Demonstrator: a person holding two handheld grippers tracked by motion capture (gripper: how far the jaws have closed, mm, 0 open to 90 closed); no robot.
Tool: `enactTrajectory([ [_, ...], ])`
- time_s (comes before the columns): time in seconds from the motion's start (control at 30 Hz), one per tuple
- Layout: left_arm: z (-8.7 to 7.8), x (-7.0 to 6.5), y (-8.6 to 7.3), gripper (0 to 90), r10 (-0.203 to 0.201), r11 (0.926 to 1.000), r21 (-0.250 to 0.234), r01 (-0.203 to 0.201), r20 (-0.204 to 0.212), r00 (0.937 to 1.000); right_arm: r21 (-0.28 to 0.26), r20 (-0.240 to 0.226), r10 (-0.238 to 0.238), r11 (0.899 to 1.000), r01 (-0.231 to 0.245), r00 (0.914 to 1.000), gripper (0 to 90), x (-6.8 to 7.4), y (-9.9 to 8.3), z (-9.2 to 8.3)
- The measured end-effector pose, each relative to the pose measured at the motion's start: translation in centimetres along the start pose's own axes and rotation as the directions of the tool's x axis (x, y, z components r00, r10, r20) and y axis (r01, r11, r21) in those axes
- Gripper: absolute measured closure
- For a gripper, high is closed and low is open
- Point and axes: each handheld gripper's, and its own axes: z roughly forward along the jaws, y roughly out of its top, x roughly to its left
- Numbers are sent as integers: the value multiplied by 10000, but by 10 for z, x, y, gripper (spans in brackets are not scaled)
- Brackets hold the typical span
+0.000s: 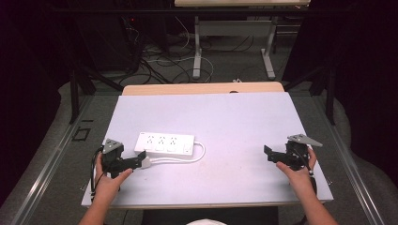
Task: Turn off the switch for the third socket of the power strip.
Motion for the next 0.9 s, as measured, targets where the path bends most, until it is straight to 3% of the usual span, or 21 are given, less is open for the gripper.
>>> enactTrajectory([
  [0.07, 0, -1, 0, 35, -8, 10000, -46, 9, 100, 9999, -145, 102, 224, 9996, -223, 9997, 0, 1, 0, 0],
  [0.27, 0, -3, 0, 36, 46, 10000, 15, -47, 219, 9997, -3, -34, 253, 9997, -253, 9997, 0, 3, -1, 3],
  [0.63, -2, -8, 3, 36, 110, 9999, -29, -110, 165, 9998, -32, 117, -169, 9999, 169, 9998, 0, 6, -2, 4],
  [0.9, -6, -10, 8, 36, 161, 9998, -67, -160, 116, 9998, -187, 243, -93, 9998, 97, 9997, 0, 6, -2, 5],
])
